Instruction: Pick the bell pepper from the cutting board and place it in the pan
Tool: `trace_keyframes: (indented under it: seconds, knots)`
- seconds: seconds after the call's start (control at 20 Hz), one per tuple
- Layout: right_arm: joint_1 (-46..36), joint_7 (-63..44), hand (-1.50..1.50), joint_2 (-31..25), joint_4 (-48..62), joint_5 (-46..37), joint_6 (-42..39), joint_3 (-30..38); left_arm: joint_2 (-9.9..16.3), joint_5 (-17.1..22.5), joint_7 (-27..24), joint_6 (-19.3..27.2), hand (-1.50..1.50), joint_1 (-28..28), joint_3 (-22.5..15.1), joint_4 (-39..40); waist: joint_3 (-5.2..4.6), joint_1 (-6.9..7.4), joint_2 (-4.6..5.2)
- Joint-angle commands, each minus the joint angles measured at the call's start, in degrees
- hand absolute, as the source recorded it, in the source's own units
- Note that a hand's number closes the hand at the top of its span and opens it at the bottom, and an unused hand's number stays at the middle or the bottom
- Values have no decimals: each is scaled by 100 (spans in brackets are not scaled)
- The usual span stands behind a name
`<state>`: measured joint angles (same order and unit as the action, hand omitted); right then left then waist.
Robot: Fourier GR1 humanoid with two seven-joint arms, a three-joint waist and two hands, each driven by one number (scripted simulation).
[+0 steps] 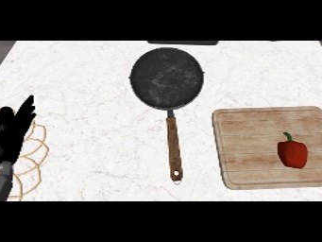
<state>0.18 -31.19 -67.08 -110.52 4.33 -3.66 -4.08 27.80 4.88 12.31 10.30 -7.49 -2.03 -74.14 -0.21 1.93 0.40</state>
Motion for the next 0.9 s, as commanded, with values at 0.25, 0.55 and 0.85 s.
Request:
trace_keyframes:
  seconds: [0.25, 0.55, 0.85]
  knots:
    - [-1147, -1323, -150, 654, 372, -590, -1045, -1351, 71, -56, 264, -174, 0, -262, 174, 43, 19, -72, -19]
    - [-1542, -1286, -150, 1693, 1120, -1636, -1247, -1644, -311, -364, -34, 28, 0, -11, 203, 192, 20, -149, -29]
    - [-1130, -1253, -150, 2091, 1115, -2512, -1292, -1635, -142, -271, -281, -438, 0, -128, 597, 517, 20, -196, -35]
